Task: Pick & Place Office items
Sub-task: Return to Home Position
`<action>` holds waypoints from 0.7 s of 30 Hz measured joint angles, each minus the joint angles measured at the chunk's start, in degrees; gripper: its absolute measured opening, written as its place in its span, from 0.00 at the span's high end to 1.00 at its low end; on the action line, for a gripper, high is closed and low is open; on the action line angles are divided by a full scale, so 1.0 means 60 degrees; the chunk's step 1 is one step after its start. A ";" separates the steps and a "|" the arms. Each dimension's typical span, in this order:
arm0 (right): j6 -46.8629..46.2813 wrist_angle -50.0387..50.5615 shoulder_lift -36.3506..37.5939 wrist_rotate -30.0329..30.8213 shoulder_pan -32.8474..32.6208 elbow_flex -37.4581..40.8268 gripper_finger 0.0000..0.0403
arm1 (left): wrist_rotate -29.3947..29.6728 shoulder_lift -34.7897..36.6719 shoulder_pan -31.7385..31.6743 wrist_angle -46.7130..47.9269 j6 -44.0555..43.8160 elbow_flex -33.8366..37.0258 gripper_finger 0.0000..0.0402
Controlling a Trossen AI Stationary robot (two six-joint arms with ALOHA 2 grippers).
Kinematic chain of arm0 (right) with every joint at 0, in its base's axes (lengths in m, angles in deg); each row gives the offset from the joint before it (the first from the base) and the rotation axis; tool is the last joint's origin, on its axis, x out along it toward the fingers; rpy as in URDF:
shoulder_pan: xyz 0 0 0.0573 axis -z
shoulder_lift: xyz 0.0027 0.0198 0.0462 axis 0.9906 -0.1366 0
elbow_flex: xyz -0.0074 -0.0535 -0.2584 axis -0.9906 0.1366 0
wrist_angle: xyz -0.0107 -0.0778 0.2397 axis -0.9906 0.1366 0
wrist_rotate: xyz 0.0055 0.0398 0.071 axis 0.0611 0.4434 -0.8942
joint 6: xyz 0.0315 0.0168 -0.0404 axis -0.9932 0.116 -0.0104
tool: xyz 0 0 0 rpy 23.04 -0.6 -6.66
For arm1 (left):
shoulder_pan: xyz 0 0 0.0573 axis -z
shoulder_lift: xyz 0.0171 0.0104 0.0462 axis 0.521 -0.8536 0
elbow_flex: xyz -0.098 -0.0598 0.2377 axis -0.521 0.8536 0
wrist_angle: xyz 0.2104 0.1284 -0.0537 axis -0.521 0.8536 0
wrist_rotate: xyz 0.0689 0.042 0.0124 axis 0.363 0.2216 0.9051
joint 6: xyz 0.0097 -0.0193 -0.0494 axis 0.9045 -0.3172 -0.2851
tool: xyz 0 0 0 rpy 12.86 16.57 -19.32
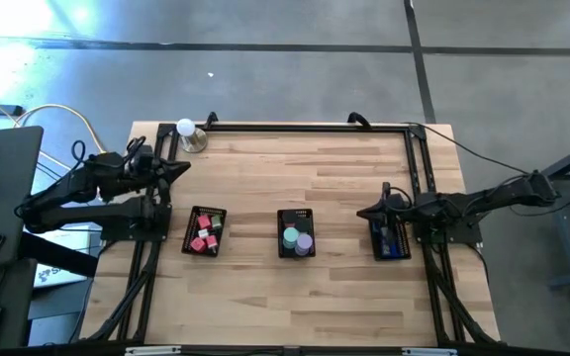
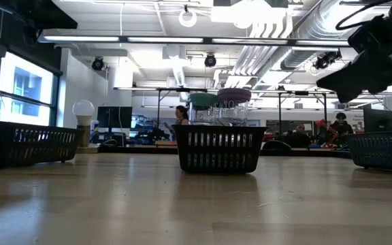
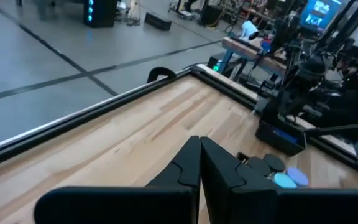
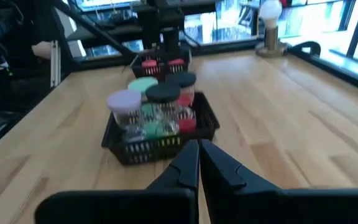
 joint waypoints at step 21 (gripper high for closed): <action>-0.0415 0.0285 -0.0121 -0.0015 0.0000 0.0011 1.00 | -0.1122 0.0142 0.1379 -0.3603 0.1311 0.3465 1.00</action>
